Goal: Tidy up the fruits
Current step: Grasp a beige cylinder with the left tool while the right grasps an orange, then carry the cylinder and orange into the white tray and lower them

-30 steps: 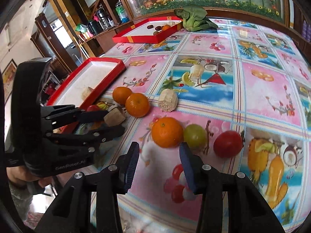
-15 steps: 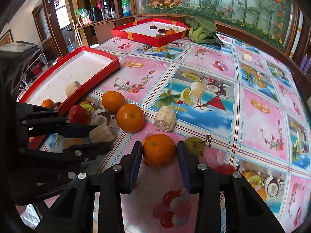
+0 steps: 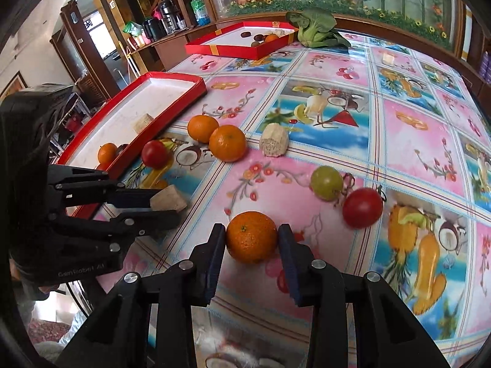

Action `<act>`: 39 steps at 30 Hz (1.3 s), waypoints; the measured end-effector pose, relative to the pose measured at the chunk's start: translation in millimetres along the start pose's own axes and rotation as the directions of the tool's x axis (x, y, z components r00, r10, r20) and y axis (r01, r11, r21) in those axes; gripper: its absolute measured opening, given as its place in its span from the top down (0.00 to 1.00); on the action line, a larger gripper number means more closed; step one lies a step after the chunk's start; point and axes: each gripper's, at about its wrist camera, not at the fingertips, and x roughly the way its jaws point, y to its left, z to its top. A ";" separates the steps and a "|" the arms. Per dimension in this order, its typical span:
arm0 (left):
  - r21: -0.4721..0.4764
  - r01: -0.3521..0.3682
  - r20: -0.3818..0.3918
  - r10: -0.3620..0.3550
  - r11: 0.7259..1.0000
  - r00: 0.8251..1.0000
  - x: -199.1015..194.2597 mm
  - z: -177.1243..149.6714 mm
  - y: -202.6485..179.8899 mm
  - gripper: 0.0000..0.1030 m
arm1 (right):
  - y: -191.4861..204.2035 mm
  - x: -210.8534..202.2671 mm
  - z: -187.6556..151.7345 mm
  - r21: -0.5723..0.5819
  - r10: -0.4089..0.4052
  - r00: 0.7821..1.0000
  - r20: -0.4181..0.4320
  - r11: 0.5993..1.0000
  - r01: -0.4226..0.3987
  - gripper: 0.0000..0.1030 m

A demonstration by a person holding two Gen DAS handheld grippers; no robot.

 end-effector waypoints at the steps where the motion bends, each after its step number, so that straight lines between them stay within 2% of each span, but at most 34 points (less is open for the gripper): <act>1: 0.002 -0.003 0.000 0.003 1.000 1.000 0.7 1.1 -1.2 0.78 | 0.2 -0.9 -1.0 -0.001 -0.002 1.000 0.000 1.000 0.002 0.65; 11: -0.003 -0.023 0.009 0.023 1.000 1.000 3.9 4.1 -4.3 0.78 | 4.2 0.5 -3.2 -0.019 -0.017 1.000 0.011 1.000 0.017 0.63; 16: 0.002 -0.027 0.043 0.027 1.000 0.999 1.3 0.4 -7.8 0.79 | 5.9 0.4 -2.9 -0.033 -0.029 0.999 0.016 0.999 0.029 0.65; 22: -0.025 -0.007 0.095 0.009 1.000 0.995 -21.7 -2.8 -0.3 0.79 | 4.0 -8.2 -4.2 -0.020 -0.009 0.999 0.036 1.000 0.009 0.65; 32: -0.101 -0.018 0.130 0.031 0.995 0.991 -58.6 -20.7 38.8 0.79 | 13.4 -18.0 3.9 -0.024 0.029 0.998 0.059 0.999 -0.028 0.65; 39: -0.185 -0.061 0.154 0.090 0.981 0.984 -85.3 -37.2 79.9 0.79 | 28.1 -16.5 11.8 -0.044 0.070 0.996 0.060 0.997 -0.068 0.65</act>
